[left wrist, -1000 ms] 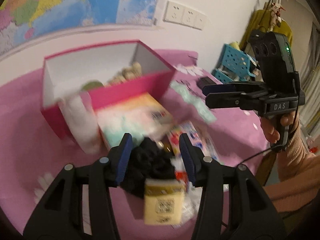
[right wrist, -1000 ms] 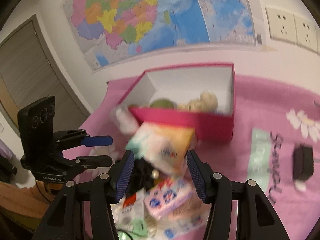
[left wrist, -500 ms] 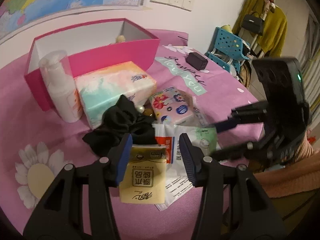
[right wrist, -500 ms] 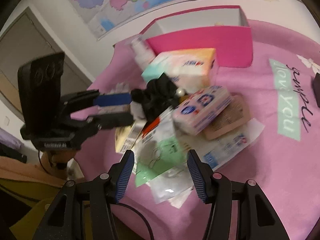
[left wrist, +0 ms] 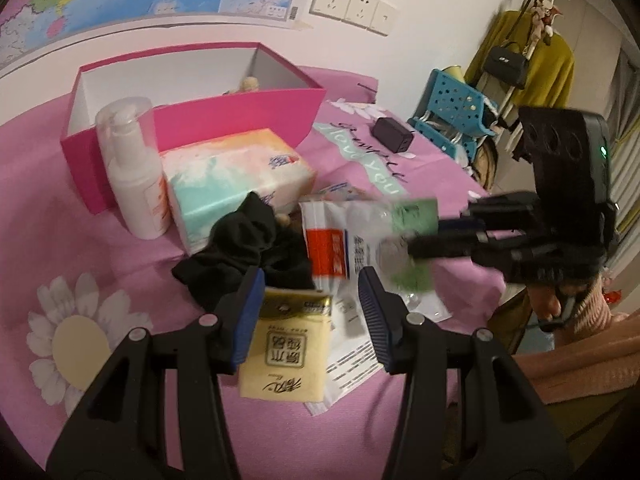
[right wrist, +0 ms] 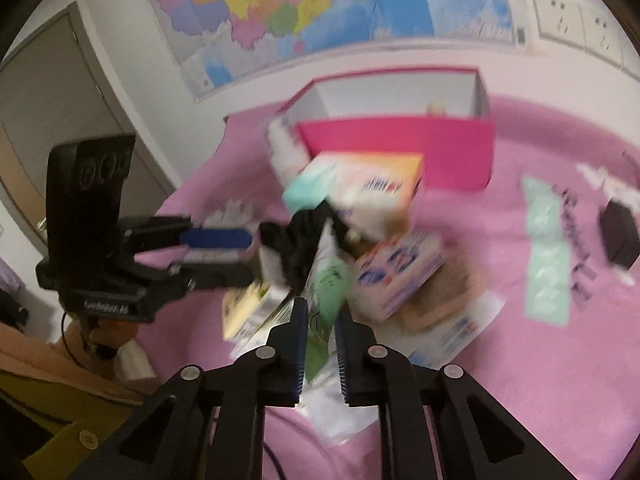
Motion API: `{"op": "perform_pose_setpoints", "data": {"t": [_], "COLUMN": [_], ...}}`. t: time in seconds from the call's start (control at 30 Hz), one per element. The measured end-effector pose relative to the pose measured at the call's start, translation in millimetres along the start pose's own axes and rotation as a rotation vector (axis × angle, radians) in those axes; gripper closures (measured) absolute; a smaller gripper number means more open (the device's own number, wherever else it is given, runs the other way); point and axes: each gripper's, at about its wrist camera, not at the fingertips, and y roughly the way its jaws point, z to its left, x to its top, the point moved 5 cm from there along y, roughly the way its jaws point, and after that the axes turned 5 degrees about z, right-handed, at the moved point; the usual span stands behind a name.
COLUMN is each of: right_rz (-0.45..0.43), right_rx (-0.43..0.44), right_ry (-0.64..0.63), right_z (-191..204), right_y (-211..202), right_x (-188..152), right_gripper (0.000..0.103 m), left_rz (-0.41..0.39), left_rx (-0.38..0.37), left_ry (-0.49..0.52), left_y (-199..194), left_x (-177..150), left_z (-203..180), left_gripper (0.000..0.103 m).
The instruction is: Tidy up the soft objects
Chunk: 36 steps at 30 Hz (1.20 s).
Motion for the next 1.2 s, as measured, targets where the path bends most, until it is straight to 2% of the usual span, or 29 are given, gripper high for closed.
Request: {"op": "perform_pose_setpoints", "data": {"t": [0.17,0.43,0.63,0.77,0.97,1.2], "right_rz": [-0.013,-0.036,-0.043,-0.045,-0.046,-0.102], "right_rx": [0.005,0.013,0.046,0.07,0.095,0.094], "right_ry": [0.052,0.105,0.162,0.195,0.189,0.141], "right_z": [-26.8,-50.7,-64.4,-69.4,-64.5,-51.7], "right_y": [1.8,5.6,10.0,13.1,10.0,-5.1], "right_x": [12.0,14.9,10.9,9.7,11.6,31.9], "right_gripper": [0.091,0.091,0.091,0.091,0.091,0.091], "left_rz": [0.018,0.149,0.216,0.201,0.173,0.123], "left_rx": [-0.037,-0.088,-0.134,-0.148,-0.099,-0.042], "left_ry": [0.018,-0.003,-0.01,-0.007,-0.007,0.014], "left_y": [12.4,57.8,74.4,73.5,61.5,43.9], "left_x": [10.3,19.9,18.0,22.0,30.5,46.1], "left_z": [-8.6,-9.6,-11.5,-16.4,-14.5,-12.7], "left_gripper": [0.052,0.052,0.052,0.053,0.068,0.068]}}
